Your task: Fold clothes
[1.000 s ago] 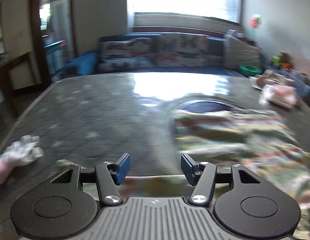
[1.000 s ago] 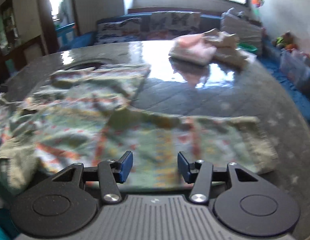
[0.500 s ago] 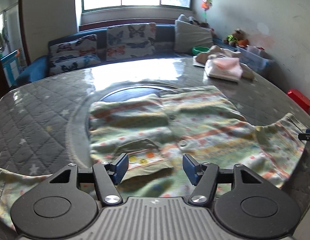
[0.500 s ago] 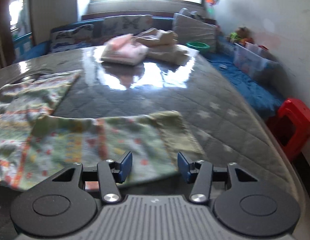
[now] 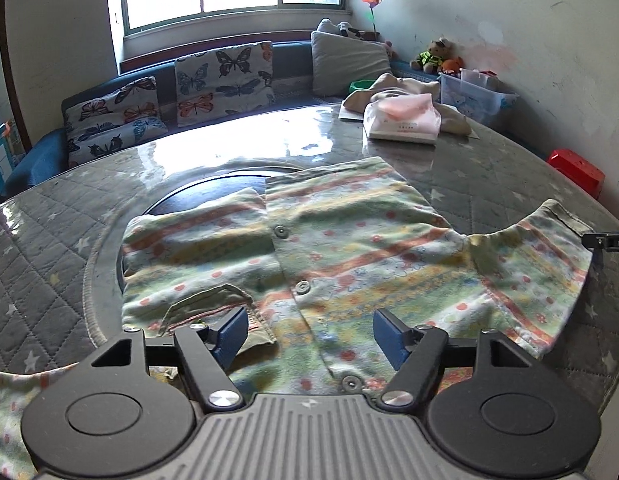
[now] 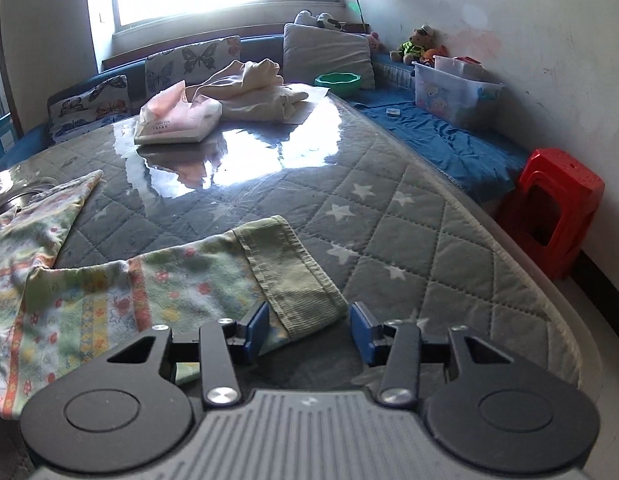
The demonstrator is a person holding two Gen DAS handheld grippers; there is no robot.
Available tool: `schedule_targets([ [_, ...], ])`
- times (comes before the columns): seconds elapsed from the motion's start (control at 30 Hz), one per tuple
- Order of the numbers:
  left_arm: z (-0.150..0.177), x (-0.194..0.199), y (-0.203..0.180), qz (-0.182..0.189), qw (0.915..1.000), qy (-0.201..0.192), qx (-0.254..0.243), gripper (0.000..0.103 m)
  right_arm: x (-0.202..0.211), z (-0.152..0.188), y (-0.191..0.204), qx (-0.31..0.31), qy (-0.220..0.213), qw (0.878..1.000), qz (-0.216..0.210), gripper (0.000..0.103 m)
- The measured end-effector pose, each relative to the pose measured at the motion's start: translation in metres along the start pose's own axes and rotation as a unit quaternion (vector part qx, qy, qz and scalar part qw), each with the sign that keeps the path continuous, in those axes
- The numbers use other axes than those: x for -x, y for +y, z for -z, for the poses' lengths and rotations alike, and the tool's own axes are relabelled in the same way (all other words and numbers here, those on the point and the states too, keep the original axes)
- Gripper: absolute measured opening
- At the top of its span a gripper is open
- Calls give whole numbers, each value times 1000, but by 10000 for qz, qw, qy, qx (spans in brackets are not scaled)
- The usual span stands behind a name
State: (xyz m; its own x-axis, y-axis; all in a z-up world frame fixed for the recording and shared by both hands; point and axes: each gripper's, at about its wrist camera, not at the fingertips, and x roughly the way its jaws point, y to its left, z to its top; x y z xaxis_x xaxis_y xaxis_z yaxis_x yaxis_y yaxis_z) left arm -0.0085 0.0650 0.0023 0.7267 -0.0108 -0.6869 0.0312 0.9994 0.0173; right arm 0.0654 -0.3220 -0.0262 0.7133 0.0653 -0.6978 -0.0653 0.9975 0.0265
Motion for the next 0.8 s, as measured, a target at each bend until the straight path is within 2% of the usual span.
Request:
schedule_targets([
  [0.1, -1, -1, -4, 4, 10000, 19, -20, 76, -1, -1, 1, -65, -9, 10000, -8, 40],
  [0.2, 0, -3, -8, 27, 10000, 41, -52, 77, -1, 0, 0, -149, -29, 9999, -25, 32],
  [0.27, -1, -4, -10, 44, 10000, 57, -52, 78, 0, 0, 0, -232, -52, 9997, -77, 22],
  [0.37, 0, -6, -12, 42, 9999, 81, -45, 80, 0, 0, 1, -316, -87, 9994, -142, 13],
  [0.67, 2, -5, -6, -58, 9999, 98, 0, 83, 16, -4, -2, -727, -472, 9957, -325, 7],
  [0.8, 4, -7, -5, -106, 9999, 121, 14, 85, 37, -11, 2, -776, -769, 9921, -618, 7],
])
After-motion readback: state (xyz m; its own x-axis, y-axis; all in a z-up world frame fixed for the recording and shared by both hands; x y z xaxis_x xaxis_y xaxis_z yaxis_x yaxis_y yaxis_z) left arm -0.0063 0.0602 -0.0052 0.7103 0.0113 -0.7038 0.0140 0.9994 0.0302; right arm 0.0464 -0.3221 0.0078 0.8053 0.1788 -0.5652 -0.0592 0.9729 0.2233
